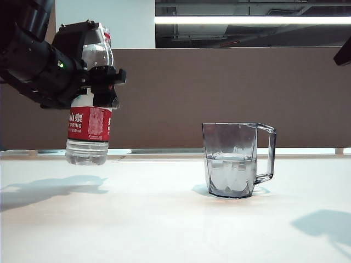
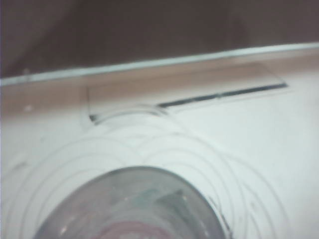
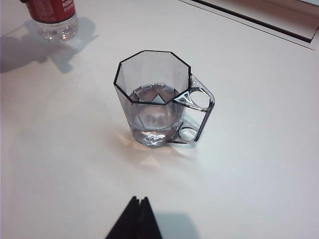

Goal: Pick up the mineral water bottle with the left hand on the table and pour water into the mug until it's half full.

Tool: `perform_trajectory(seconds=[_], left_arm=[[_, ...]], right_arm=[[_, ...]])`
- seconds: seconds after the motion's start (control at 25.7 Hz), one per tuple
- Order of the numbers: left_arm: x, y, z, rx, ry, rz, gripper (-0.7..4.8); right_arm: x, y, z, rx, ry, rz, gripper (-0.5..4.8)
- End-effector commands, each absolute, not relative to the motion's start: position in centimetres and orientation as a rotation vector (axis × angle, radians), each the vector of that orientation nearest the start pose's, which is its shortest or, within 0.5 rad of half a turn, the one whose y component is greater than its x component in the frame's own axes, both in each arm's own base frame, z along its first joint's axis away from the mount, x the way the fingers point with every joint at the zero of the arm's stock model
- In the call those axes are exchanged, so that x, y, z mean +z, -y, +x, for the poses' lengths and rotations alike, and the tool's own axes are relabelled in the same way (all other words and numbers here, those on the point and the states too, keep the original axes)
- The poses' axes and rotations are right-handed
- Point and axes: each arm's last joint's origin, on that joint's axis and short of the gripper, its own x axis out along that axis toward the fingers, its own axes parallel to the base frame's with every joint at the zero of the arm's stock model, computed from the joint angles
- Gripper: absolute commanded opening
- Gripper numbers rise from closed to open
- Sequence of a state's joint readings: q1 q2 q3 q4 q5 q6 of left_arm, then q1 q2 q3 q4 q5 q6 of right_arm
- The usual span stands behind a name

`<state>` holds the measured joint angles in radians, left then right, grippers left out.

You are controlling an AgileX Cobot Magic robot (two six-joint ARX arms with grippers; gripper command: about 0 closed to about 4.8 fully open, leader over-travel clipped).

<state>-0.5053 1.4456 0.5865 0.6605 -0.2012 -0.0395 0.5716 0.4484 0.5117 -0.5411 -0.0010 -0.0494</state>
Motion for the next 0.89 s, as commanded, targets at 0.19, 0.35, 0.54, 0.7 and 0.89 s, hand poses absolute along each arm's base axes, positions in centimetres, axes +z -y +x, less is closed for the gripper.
perform_trajectory(seconds=[0.19,0.35,0.54,0.7,0.89], left_arm=[[19.6,12.9,24.5,-0.308,-0.103,-0.029,4.08],[19.7,13.0,24.5,-0.323,-0.098,-0.032,4.07],[19.5,13.0,24.5,-0.323,-0.117,-0.02,4.08],[19.3,12.7,24.0,-0.327,-0.182,0.068,4.08],[20.3,12.2,22.9,-0.359,-0.221,0.133,4.08]], right_arm=[[25.1,-5.9,9.1,0.577,-0.433,-0.182,-0.05],[25.0,-5.9,9.1,0.577,-0.446,-0.185,-0.05],[25.0,-5.9,9.1,0.577,-0.447,-0.186,-0.05],[25.0,-5.9,9.1,0.577,-0.447,-0.186,-0.05],[25.0,-5.9,9.1,0.577,-0.447,-0.186,-0.05]])
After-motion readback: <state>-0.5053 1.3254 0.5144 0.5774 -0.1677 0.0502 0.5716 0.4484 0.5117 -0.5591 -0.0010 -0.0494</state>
